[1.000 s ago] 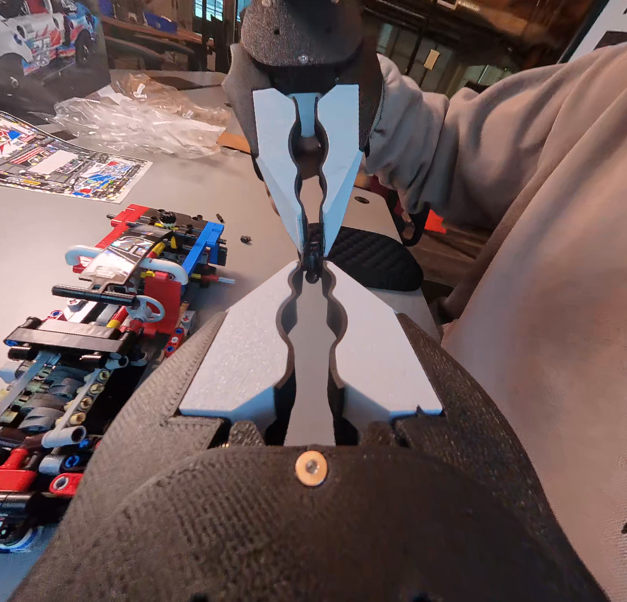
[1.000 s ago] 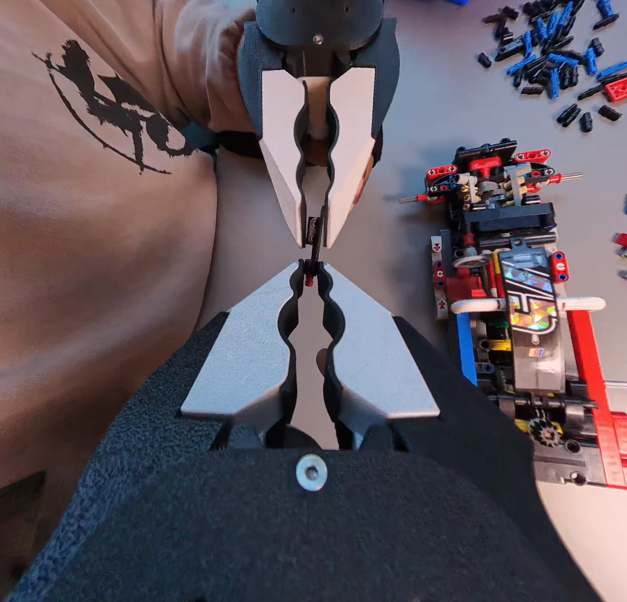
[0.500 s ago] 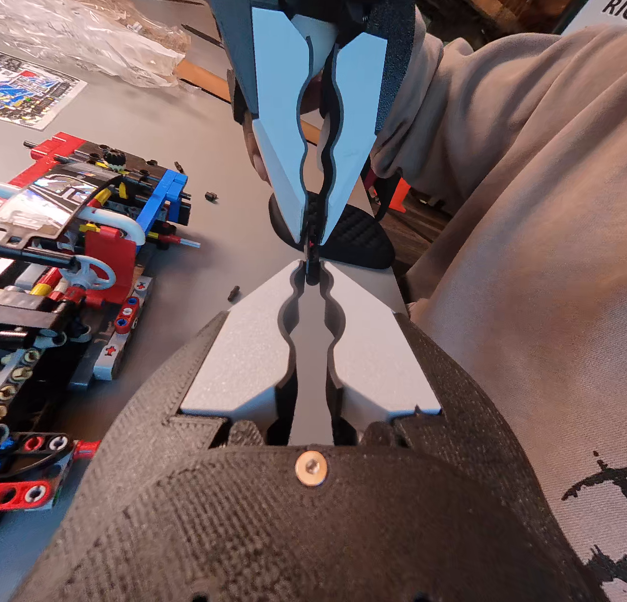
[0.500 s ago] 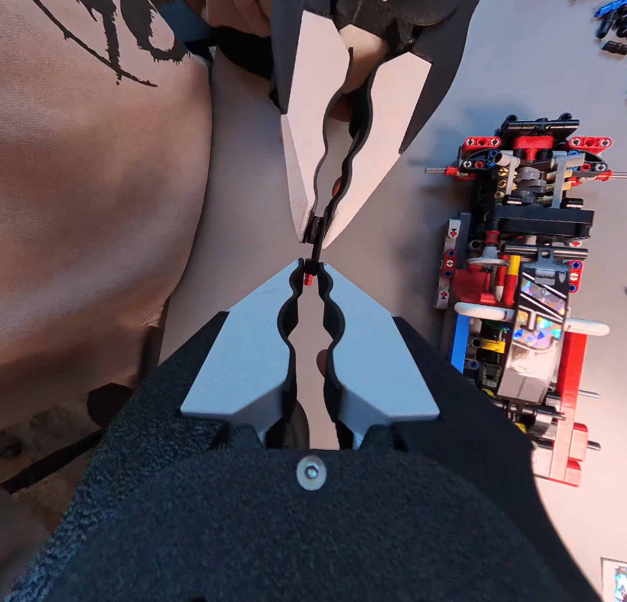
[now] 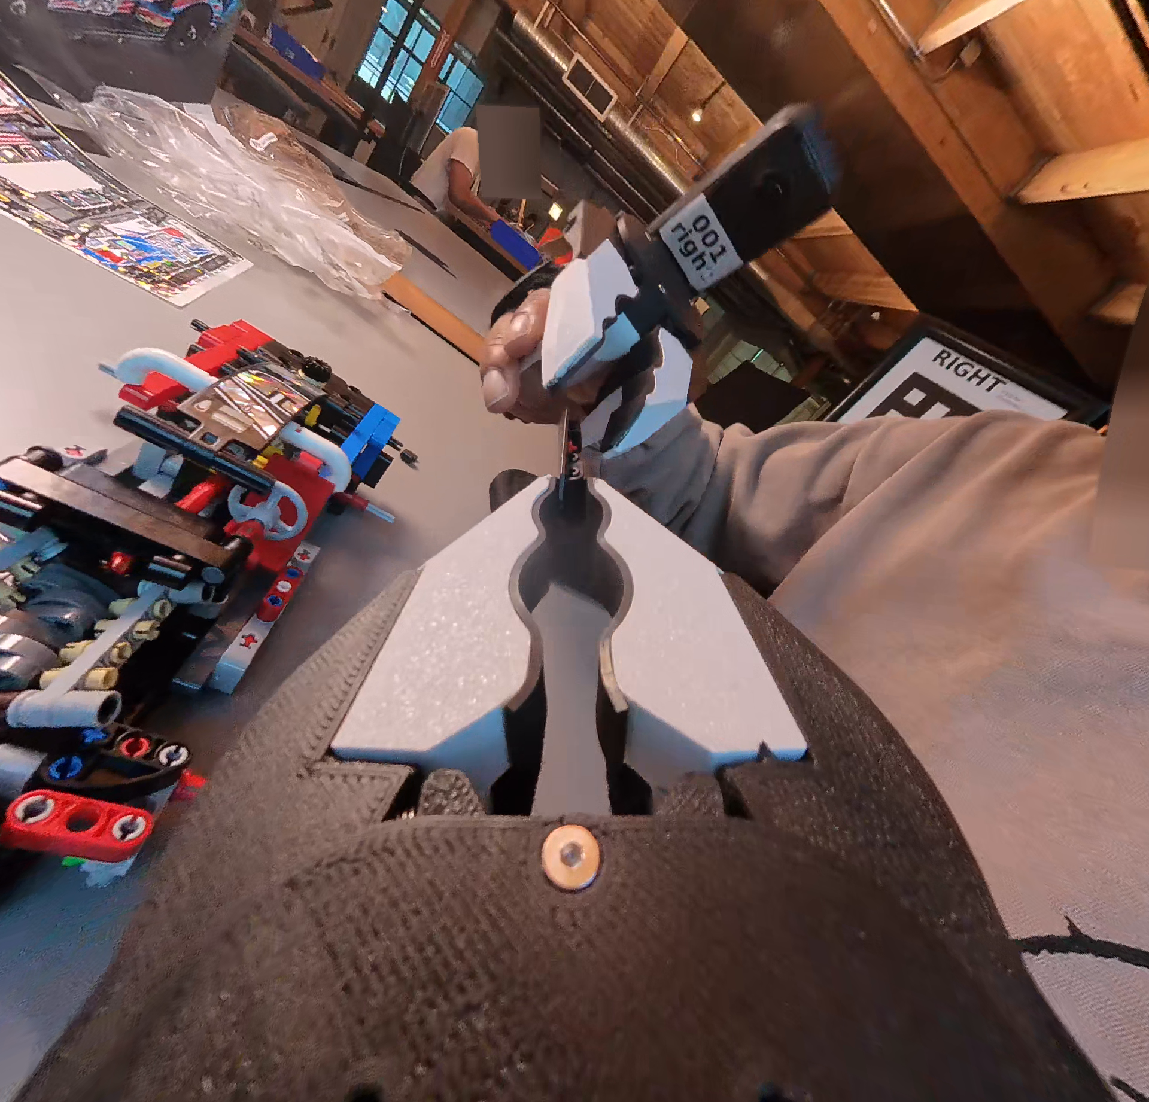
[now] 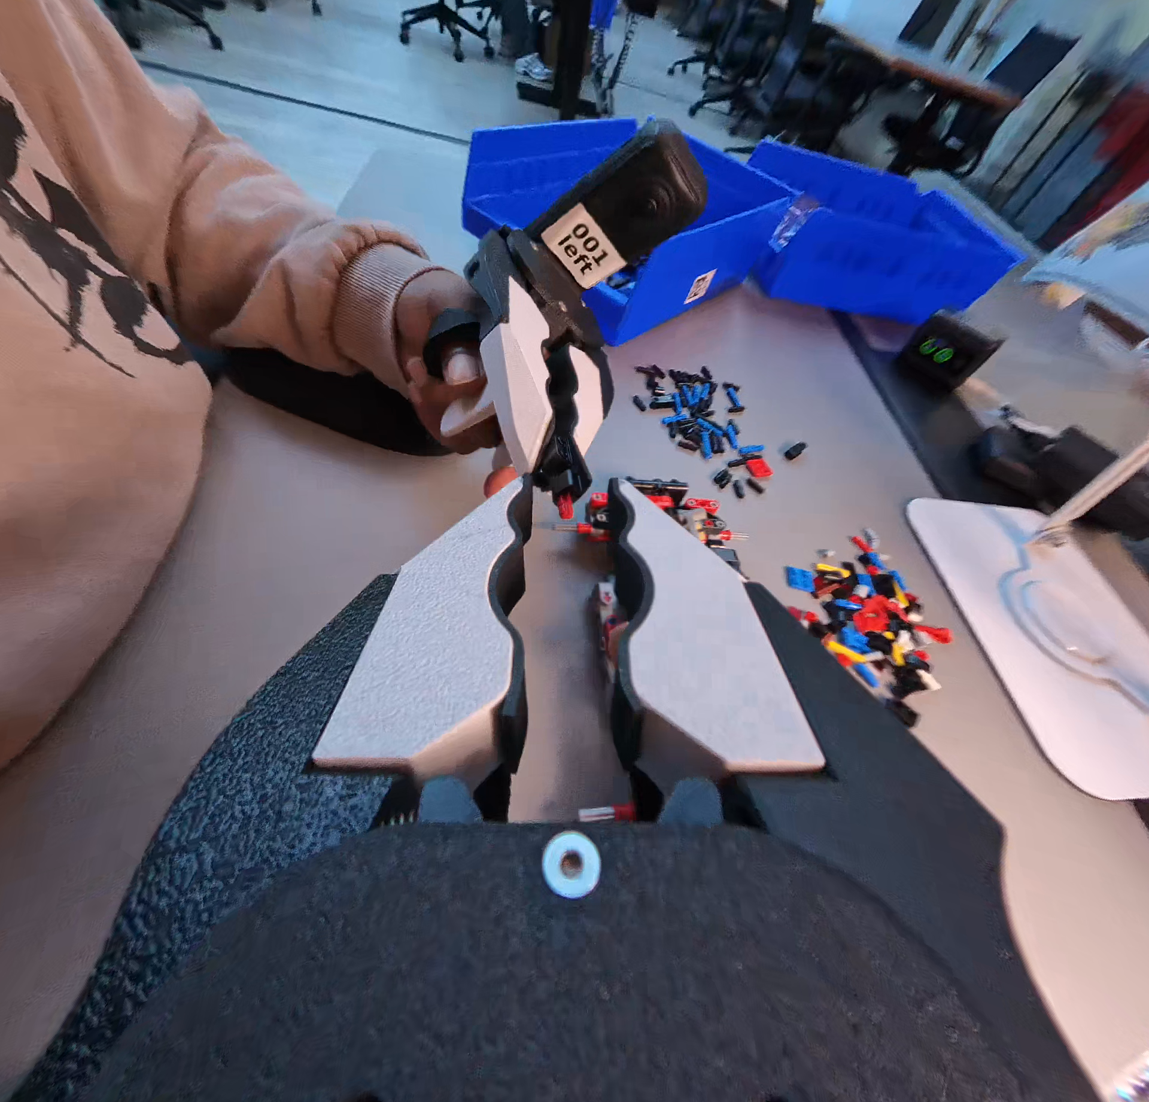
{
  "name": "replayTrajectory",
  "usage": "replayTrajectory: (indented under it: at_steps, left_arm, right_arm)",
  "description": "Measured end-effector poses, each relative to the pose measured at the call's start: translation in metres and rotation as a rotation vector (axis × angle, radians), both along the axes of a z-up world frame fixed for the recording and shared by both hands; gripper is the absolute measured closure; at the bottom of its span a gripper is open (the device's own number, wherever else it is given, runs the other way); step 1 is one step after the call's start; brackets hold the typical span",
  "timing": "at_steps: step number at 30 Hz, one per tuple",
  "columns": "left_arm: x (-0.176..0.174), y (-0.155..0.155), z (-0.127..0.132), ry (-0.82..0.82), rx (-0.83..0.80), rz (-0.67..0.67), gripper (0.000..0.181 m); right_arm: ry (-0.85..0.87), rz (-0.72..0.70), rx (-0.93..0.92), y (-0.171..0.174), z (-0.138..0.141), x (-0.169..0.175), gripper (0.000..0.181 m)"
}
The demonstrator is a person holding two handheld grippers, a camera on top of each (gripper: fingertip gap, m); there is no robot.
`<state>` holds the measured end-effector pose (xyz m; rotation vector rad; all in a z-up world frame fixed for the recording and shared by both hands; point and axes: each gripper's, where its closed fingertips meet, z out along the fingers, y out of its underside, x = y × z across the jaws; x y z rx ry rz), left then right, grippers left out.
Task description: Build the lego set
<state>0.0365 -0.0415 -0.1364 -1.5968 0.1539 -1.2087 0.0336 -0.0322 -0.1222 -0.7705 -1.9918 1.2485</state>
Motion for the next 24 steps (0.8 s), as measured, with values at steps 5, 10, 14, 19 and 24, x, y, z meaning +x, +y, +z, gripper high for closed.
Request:
replayTrajectory:
  at_steps: [5, 10, 14, 19, 24]
  left_arm:
    - [0.006, 0.001, -0.008, -0.05, -0.072, -0.043, 0.177]
    - [0.01, 0.001, -0.017, -0.077, -0.138, -0.068, 0.177]
    - [0.009, 0.002, -0.02, -0.126, -0.178, -0.081, 0.177]
    - [0.007, 0.004, -0.023, -0.165, -0.222, -0.08, 0.177]
    - [0.007, 0.004, -0.025, -0.177, -0.238, -0.082, 0.177]
  right_arm:
    - [0.117, -0.038, 0.205, 0.0, -0.016, 0.003, 0.164]
    - [0.126, -0.033, 0.244, 0.001, -0.024, 0.006, 0.169]
    - [0.148, -0.037, 0.26, 0.003, -0.027, 0.006, 0.168]
    - [0.196, -0.056, 0.316, 0.005, -0.031, 0.004, 0.169]
    - [0.201, -0.067, 0.332, 0.005, -0.032, 0.005, 0.169]
